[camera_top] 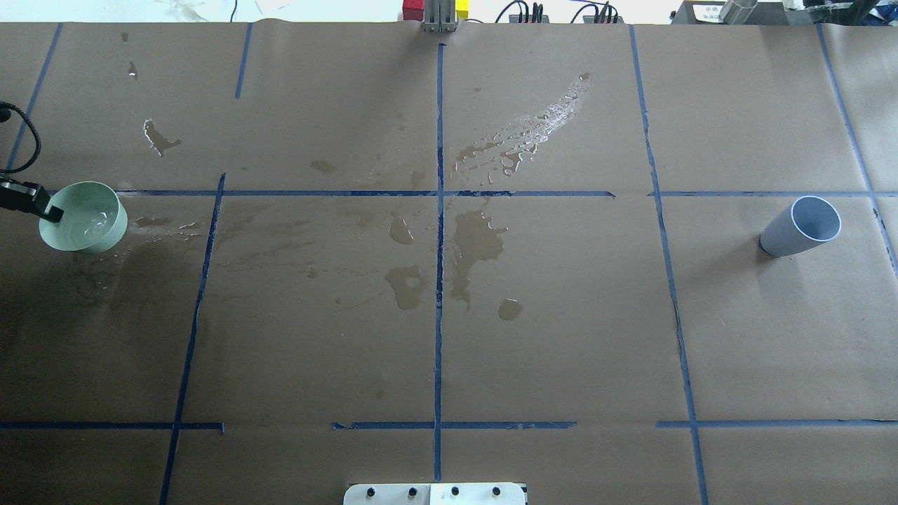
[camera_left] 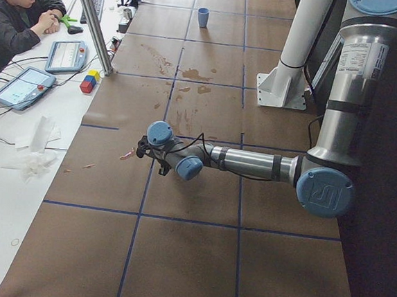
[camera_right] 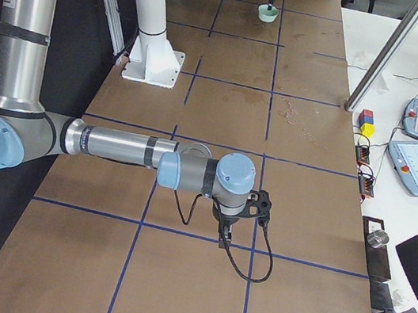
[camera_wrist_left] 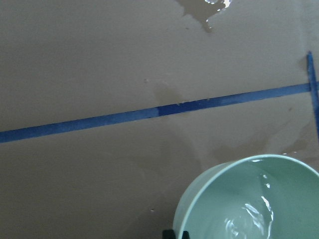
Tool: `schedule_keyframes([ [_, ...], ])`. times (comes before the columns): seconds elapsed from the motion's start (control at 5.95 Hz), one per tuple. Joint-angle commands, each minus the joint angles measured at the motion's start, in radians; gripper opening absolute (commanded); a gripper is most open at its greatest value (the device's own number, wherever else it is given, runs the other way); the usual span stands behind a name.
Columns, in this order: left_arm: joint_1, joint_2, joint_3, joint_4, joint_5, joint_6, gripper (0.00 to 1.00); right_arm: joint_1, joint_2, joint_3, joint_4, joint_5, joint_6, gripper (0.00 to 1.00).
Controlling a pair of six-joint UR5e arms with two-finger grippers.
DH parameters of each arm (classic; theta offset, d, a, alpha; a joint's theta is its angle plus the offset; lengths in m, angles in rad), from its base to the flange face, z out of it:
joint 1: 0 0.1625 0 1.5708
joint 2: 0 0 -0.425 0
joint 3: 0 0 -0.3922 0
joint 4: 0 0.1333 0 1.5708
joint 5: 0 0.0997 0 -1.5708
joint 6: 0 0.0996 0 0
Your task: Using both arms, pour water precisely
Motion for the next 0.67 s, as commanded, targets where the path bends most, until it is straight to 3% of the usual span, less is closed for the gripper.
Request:
schedule_keyframes([
  [0.0, 0.003, 0.003, 0.05, -0.062, 0.0, -0.05, 0.0, 0.0, 0.0, 0.0, 0.0, 0.001, -0.002, 1.0],
  [0.5, 0.032, 0.012, 0.049, -0.085, 0.002, -0.084, 0.02, 0.0, -0.005, -0.001, 0.0, 0.0, -0.002, 1.0],
])
